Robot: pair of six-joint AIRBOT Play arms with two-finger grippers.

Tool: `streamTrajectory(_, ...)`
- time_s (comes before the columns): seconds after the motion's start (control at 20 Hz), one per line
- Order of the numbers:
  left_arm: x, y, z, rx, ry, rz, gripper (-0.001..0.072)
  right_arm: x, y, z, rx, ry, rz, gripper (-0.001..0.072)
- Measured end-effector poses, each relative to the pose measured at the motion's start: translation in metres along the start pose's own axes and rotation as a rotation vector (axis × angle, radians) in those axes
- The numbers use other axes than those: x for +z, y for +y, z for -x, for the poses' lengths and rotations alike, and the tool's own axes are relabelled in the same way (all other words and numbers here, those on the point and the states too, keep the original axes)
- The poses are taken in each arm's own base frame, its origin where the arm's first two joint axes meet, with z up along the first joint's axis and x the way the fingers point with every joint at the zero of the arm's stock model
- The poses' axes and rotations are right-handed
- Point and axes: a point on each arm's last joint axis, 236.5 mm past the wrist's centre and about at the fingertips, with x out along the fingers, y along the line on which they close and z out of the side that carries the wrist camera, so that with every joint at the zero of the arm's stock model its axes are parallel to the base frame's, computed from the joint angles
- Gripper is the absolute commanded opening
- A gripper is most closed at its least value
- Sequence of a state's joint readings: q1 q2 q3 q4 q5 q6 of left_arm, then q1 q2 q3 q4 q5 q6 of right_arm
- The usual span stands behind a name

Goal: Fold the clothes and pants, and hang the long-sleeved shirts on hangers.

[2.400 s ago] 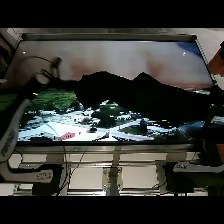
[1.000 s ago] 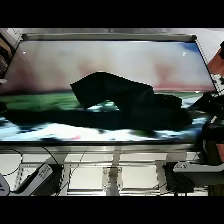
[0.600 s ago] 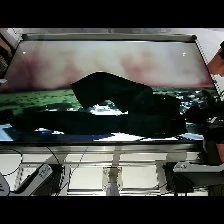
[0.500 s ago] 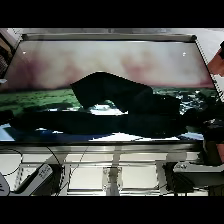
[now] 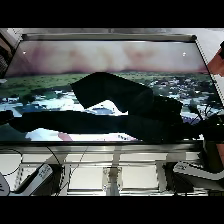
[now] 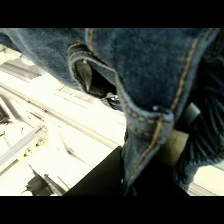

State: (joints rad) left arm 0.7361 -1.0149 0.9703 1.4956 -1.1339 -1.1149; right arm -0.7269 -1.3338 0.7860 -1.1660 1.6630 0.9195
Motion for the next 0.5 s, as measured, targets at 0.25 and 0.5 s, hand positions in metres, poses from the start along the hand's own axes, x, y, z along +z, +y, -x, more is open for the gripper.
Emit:
streamTrajectory(0.25,0.002,0.001,0.0,0.004,-0.009,-0.002,0.0263,0.042,0.001,0.062,-0.12,-0.169,0.018,0.0037)
streamTrajectory(0.5,-0.004,-0.002,0.0,-0.01,0.015,-0.019,0.0405,0.098,0.021,0.167,-0.286,-0.496,0.046,0.0037)
